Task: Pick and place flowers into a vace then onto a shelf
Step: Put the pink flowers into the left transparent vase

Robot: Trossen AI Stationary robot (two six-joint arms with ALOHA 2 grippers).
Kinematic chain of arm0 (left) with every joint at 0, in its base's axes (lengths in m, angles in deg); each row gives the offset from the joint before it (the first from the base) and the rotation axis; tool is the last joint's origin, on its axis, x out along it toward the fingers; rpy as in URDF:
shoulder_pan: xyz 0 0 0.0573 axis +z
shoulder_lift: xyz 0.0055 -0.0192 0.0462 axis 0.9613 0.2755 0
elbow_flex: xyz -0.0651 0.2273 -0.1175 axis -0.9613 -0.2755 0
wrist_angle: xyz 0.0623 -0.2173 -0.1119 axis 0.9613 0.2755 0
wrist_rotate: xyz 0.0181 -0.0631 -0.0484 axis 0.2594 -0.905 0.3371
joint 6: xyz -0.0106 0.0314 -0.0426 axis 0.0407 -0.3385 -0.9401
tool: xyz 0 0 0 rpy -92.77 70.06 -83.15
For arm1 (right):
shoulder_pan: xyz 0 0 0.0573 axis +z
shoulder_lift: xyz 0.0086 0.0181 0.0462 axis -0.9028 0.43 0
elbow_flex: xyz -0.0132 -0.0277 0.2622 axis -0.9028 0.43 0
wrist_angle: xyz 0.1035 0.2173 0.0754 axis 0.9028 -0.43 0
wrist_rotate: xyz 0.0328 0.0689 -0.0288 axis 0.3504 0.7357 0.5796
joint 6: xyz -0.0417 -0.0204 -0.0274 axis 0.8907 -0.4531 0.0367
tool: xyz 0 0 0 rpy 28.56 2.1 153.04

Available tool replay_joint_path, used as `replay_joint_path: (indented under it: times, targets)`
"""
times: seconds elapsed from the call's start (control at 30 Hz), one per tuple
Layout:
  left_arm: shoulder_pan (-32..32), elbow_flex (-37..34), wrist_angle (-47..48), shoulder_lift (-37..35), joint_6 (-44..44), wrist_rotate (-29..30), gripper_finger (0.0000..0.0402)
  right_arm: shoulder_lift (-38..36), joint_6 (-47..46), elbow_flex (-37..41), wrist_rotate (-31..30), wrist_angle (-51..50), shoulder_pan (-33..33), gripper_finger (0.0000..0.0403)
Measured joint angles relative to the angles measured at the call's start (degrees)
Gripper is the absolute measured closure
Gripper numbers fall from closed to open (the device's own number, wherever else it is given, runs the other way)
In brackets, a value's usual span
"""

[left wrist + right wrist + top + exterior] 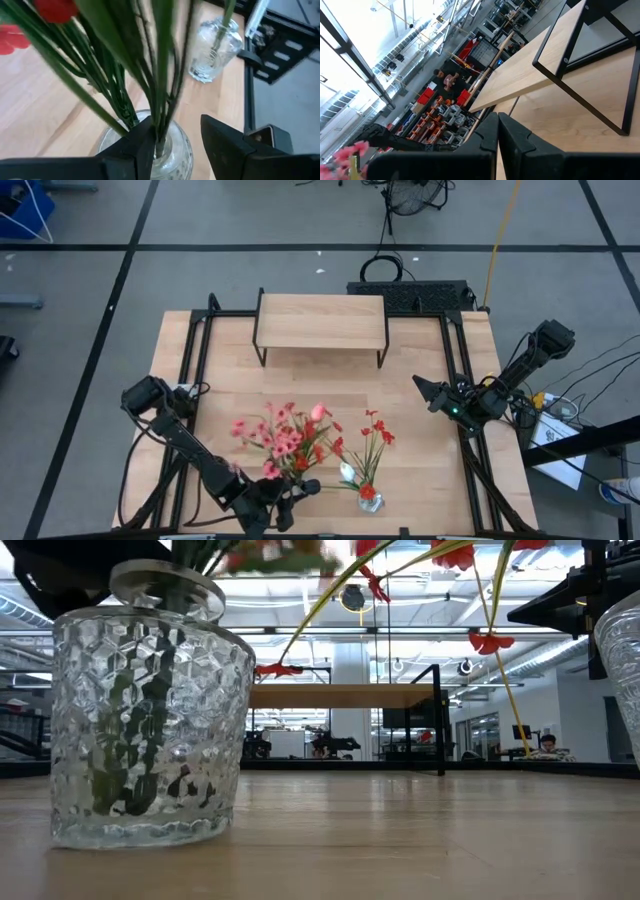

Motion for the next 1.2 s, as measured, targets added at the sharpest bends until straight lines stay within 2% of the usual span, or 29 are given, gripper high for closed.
replay_joint_path:
  times: [0.1,0.2,0.27,0.47,0.7,1.0,1.13,1.2]
  targets:
    - [-0.5,0.0,1.8,0.0,0.9,-0.1,0.0236,0.0,0.0,0.0,0.0,0.0,0.0,0.0398]
    - [-0.8,0.0,3.6,0.0,-4.6,1.2,0.0236,0.0,-0.1,0.0,0.0,0.0,0.0,0.0399]
    - [-0.5,0.1,3.6,0.0,-1.3,-1.2,0.0236,0.0,0.1,0.0,0.0,0.0,0.0,0.0399]
    - [-1.0,0.2,0.3,-0.1,0.8,0.4,0.0236,0.0,0.0,0.0,0.0,0.0,0.0,0.0398]
    - [-0.2,3.4,5.1,-0.1,3.2,-1.1,0.0236,0.0,0.0,0.0,0.0,0.0,0.0,0.0399]
    - [-0.2,3.6,3.5,-0.1,2.1,-1.0,0.0236,0.0,0.0,0.0,0.0,0.0,0.0,0.0399]
    - [0.5,3.6,6.3,-0.3,1.0,-3.6,0.0236,0.0,0.0,0.0,0.0,0.0,0.0,0.0399]
    - [-0.1,3.6,6.6,-1.0,0.8,-0.6,0.0236,0.0,0.0,0.0,0.0,0.0,0.0,0.0399]
